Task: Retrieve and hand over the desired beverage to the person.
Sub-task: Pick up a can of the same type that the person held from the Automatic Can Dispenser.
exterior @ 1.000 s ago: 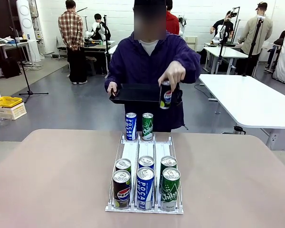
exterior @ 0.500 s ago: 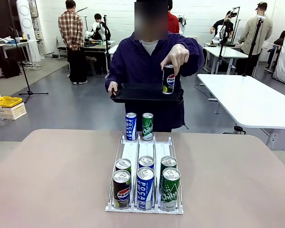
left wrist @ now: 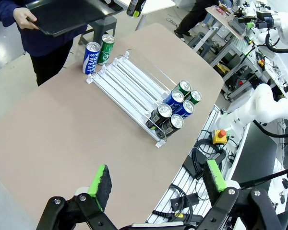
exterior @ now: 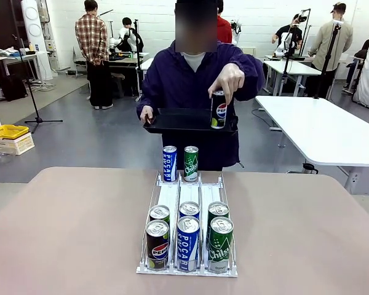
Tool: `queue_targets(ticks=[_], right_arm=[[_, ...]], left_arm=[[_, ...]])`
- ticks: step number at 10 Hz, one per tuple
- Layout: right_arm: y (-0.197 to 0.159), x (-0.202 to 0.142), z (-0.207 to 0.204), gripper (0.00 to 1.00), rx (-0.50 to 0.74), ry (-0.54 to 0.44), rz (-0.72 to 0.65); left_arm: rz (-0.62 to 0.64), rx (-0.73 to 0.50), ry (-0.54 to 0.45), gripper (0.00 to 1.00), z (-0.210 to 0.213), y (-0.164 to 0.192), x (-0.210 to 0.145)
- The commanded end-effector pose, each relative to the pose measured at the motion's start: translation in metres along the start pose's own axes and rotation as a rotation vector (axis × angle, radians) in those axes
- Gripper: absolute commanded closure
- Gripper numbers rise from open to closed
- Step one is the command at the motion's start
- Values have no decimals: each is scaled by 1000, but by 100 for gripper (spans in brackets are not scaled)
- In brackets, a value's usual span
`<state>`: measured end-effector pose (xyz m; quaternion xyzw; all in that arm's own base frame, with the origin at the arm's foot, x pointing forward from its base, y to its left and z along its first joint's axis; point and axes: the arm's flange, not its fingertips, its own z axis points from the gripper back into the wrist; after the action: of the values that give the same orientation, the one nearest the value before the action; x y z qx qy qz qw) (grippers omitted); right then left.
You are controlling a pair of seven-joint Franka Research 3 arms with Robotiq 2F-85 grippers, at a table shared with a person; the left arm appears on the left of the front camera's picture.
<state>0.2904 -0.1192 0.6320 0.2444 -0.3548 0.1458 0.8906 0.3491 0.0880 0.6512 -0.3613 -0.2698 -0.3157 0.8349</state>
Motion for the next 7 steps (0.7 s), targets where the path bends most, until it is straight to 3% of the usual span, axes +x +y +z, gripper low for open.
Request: queue_targets(ticks=[1, 7], right_arm=[[0, 1, -1, 0, 22, -7, 10], [0, 1, -1, 0, 22, -7, 10]], left_arm=[[-19, -14, -13, 0, 2, 1, 2], [-19, -14, -13, 0, 2, 1, 2]])
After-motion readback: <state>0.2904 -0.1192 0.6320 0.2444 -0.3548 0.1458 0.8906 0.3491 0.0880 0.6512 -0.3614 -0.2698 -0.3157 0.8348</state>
